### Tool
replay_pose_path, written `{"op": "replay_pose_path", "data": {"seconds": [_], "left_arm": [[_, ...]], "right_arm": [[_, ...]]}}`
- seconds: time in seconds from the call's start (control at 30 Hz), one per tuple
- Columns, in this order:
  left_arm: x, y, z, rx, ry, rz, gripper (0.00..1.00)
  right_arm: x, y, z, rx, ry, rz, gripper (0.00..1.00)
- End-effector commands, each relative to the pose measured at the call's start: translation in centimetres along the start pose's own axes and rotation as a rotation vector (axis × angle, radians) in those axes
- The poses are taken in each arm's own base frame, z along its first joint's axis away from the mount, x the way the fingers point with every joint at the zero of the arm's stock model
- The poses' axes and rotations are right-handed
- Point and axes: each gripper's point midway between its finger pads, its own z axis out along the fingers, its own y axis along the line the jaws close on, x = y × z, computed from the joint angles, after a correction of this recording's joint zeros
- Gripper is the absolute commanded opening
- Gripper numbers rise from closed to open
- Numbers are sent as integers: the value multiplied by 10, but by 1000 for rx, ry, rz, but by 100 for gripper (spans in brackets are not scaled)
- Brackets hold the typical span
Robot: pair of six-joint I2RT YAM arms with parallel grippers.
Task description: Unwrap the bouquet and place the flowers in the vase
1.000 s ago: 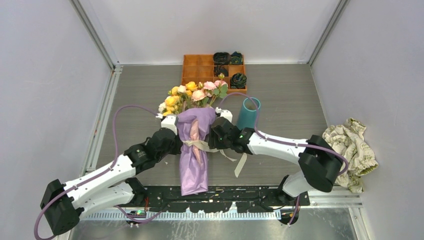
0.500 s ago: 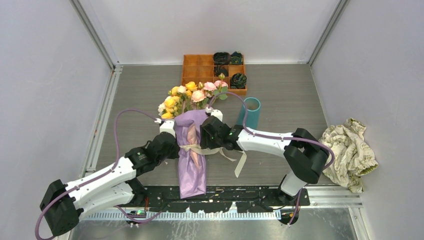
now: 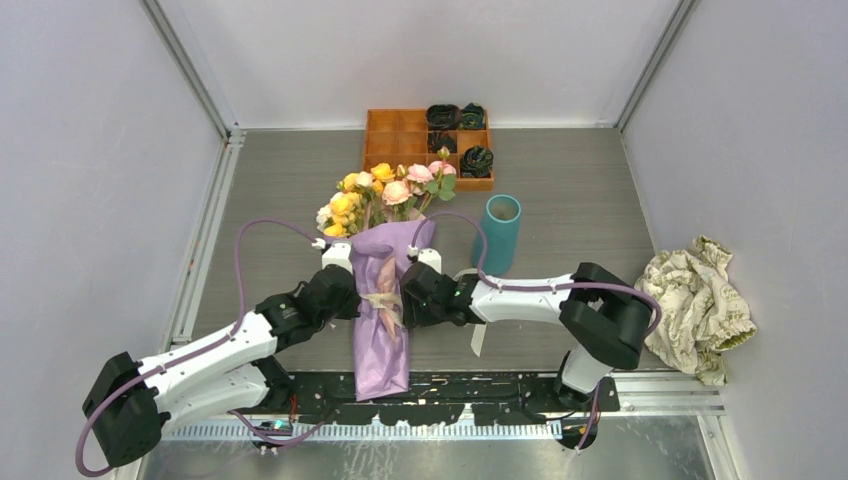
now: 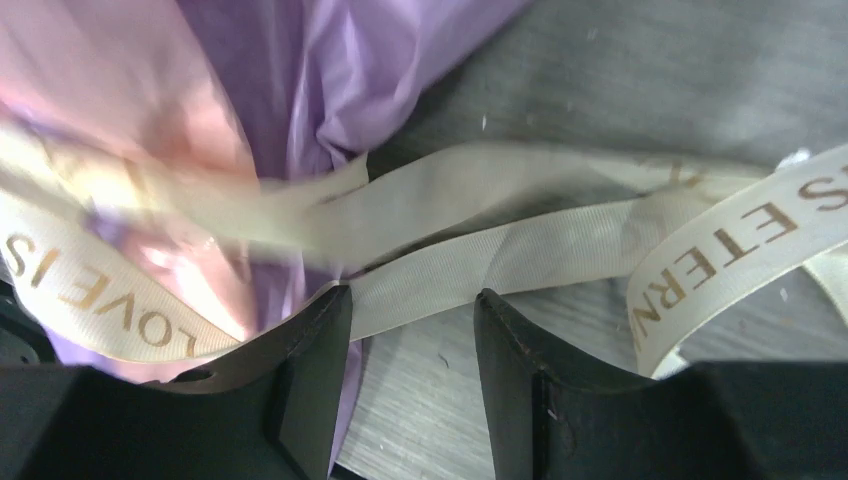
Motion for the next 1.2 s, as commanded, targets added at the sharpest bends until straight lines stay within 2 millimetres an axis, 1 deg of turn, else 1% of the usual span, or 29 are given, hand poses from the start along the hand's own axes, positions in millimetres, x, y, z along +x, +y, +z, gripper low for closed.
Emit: {"op": "replay_pose_path", "data": {"seconds": [0.0,0.07,0.17,0.27,0.33,0.43,0.53,0.63,0.73,0.83,0.93,1.03,1.17], "left_arm": [[-14,-3,-1,10,-59,-29,4],[-13,-3,0,9,-58,-30,4],[-12,-4,0,12,-53,-31,4],[-11,-5,1,14,-51,-32,4],[-11,-5,2,14,-50,-32,4],[-11,-7,3,20,-48,-33,4],[-10,-8,4,24,-43,-33,4],[-9,-7,4,22,-42,-32,4],[-10,-8,4,25,-44,-34,4],[-10,-8,4,27,-44,-32,4],[-10,-7,2,24,-43,-31,4],[-10,-6,1,23,-48,-34,4],[-9,-4,0,20,-48,-35,4]], "right_arm": [[-1,3,-20,13,-48,9,54],[-8,2,-30,34,-81,-1,54],[-22,8,-48,23,-132,-13,54],[-27,15,-56,-5,-148,-20,54],[-24,15,-51,2,-136,-27,54],[-19,16,-38,14,-107,-33,53],[-14,23,-24,-6,-84,-28,52],[-15,29,-14,-13,-76,-31,46],[-21,35,-5,-1,-82,-58,45],[-39,28,-1,87,-115,-113,44],[-65,20,-2,166,-165,-138,44],[-88,10,-3,207,-207,-118,44],[-113,-10,-6,254,-247,-82,45]]}}
